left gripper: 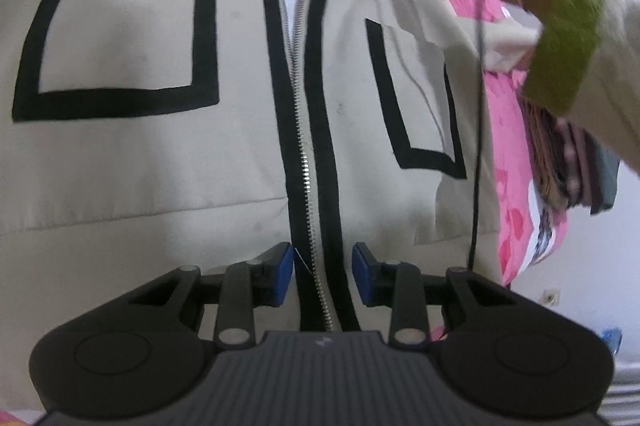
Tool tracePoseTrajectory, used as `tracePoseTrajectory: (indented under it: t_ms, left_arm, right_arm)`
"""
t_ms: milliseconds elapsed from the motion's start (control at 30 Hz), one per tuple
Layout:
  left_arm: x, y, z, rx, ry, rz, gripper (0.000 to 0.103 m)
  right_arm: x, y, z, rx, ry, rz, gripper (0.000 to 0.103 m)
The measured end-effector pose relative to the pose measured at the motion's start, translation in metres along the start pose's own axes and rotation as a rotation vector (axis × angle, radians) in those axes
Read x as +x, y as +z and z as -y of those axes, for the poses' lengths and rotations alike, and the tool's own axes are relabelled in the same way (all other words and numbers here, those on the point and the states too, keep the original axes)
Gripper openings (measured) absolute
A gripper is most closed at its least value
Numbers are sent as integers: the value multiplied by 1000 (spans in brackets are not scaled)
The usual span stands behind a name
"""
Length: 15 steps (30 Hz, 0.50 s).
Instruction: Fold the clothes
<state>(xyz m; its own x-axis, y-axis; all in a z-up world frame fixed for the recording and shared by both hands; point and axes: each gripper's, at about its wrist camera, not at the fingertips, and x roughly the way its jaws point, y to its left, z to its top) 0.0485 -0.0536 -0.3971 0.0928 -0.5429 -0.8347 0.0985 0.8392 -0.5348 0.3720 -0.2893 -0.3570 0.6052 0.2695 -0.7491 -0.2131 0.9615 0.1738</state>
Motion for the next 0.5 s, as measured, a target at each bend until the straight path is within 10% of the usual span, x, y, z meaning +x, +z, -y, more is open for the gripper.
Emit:
tracePoseTrajectory:
  t_ms: [233,500]
  left_arm:
    - [-6,-6,-6,-28,19,45,0]
    - [-30,-12,1,-35,39,170,0]
  right_arm:
    - [-31,11,33,186,269,102,12]
    - [-6,15,2,108,405,93,14]
